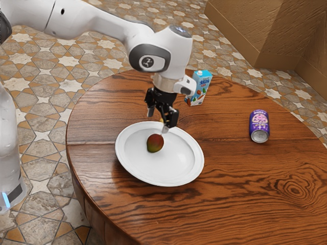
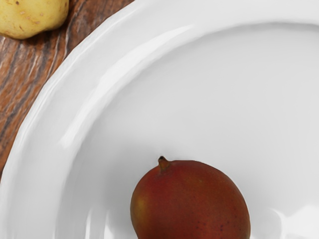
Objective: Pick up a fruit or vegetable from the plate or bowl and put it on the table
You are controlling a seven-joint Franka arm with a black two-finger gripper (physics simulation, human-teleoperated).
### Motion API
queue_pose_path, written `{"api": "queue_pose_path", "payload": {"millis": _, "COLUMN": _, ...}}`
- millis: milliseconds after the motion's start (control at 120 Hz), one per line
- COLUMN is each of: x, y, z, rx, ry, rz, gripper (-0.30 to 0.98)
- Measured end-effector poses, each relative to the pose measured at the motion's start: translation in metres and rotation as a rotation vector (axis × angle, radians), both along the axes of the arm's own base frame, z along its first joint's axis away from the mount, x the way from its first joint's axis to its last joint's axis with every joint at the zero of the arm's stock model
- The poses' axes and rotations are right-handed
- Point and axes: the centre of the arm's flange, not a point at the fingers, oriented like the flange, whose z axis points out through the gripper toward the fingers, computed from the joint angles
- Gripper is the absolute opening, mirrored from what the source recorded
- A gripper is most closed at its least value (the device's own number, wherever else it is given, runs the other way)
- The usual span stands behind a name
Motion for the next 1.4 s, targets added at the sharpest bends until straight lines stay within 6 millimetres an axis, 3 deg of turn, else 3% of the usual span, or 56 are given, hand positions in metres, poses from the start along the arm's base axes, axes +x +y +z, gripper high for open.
{"api": "queue_pose_path", "payload": {"millis": 292, "x": 0.0, "y": -0.006, "z": -0.035, "rx": -0.01, "ry": 0.019, "rz": 0.043, "gripper": 0.69}}
{"api": "queue_pose_path", "payload": {"millis": 567, "x": 0.01, "y": -0.006, "z": -0.054, "rx": -0.023, "ry": 0.023, "rz": 0.076, "gripper": 0.69}}
{"api": "queue_pose_path", "payload": {"millis": 1017, "x": 0.011, "y": 0.001, "z": -0.066, "rx": -0.027, "ry": 0.033, "rz": 0.118, "gripper": 0.69}}
{"api": "queue_pose_path", "payload": {"millis": 1267, "x": 0.014, "y": -0.006, "z": -0.079, "rx": -0.029, "ry": 0.06, "rz": 0.116, "gripper": 0.52}}
{"api": "queue_pose_path", "payload": {"millis": 1400, "x": 0.016, "y": -0.007, "z": -0.069, "rx": -0.024, "ry": 0.046, "rz": 0.115, "gripper": 0.36}}
